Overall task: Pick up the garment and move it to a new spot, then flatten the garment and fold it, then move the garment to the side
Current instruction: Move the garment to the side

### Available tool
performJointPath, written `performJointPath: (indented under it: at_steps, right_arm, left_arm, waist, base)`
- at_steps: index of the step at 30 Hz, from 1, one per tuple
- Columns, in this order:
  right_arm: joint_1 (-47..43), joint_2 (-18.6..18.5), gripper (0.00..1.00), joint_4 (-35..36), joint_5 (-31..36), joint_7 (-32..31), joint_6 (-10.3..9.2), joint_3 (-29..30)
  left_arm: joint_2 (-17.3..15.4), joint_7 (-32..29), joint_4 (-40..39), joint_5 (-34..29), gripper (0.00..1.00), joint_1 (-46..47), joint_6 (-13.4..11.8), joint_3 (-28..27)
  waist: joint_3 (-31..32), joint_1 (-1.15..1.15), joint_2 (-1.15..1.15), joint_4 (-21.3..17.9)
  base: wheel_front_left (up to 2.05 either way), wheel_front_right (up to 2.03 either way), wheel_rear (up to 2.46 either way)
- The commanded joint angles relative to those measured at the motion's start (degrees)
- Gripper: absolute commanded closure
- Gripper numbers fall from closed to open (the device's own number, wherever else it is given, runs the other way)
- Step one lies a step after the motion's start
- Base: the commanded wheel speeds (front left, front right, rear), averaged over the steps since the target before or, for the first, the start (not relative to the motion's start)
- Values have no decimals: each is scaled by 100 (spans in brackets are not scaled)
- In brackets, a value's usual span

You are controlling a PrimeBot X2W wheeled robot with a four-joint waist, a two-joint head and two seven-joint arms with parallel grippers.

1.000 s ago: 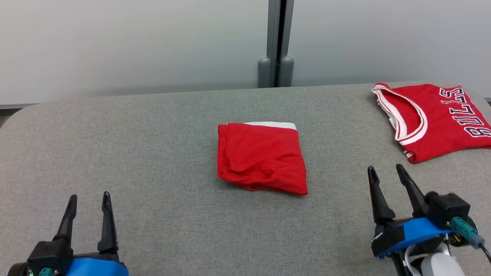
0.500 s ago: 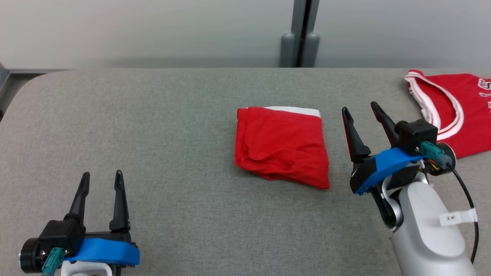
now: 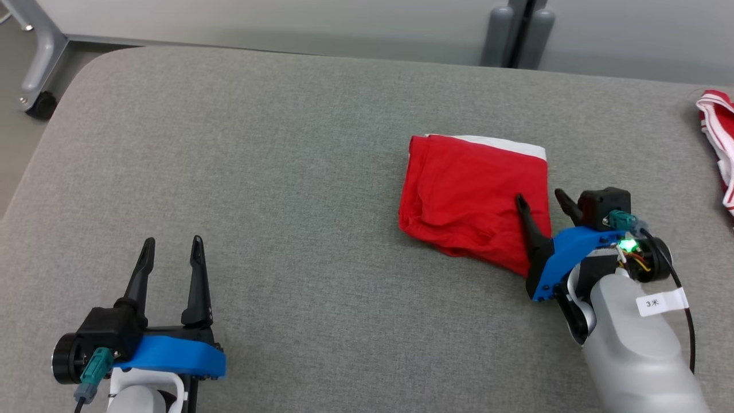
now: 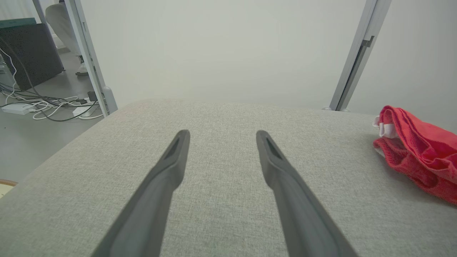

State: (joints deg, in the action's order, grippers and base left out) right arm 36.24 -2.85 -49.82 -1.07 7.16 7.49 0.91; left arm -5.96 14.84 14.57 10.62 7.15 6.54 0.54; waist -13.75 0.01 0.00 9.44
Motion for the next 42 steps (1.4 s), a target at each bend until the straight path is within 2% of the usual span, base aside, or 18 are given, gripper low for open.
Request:
performJointPath:
  at_steps: [1,8,10,11,12,13,21,33,42]
  right_arm:
    - [118,-13,0,-207,23,75,1,47]
    - [214,-9,0,-1022,-44,193,1,-76]
    - [233,-2,0,-1201,-249,251,1,-242]
    - [244,7,27,-1258,-405,277,1,-351]
    - [250,12,88,-1289,-533,329,2,-470]
    - [264,10,100,-1314,-635,386,2,-569]
    - [298,-56,100,-1274,-592,724,0,-836]
    - [44,-643,100,-468,-567,804,0,-1212]
    - [45,-1003,100,-11,-705,768,0,-1203]
  left_arm:
    - [4,35,36,36,0,94,11,0]
    - [45,38,66,37,0,169,36,45]
    - [58,39,76,36,0,191,44,64]
    - [66,39,80,38,0,199,47,69]
    - [70,39,86,42,0,199,43,63]
    - [72,39,92,46,0,192,43,50]
    - [95,40,38,46,0,23,62,-15]
    - [-10,40,-168,-12,0,144,79,-71]
    - [-103,40,-263,-3,0,268,91,-82]
  waist:
    - [-60,-1,0,72]
    - [-108,-1,0,135]
    - [-100,-1,0,149]
    - [-92,-1,0,148]
    - [-81,-1,0,135]
    - [-68,-1,0,115]
    - [22,-1,0,-249]
    - [-191,-1,0,-1267]
    - [-428,-1,0,-1542]
  base:
    - [0,0,0]
    - [0,0,0]
    - [0,0,0]
    - [0,0,0]
    - [0,0,0]
    - [0,0,0]
    - [0,0,0]
    - [0,0,0]
    - [0,0,0]
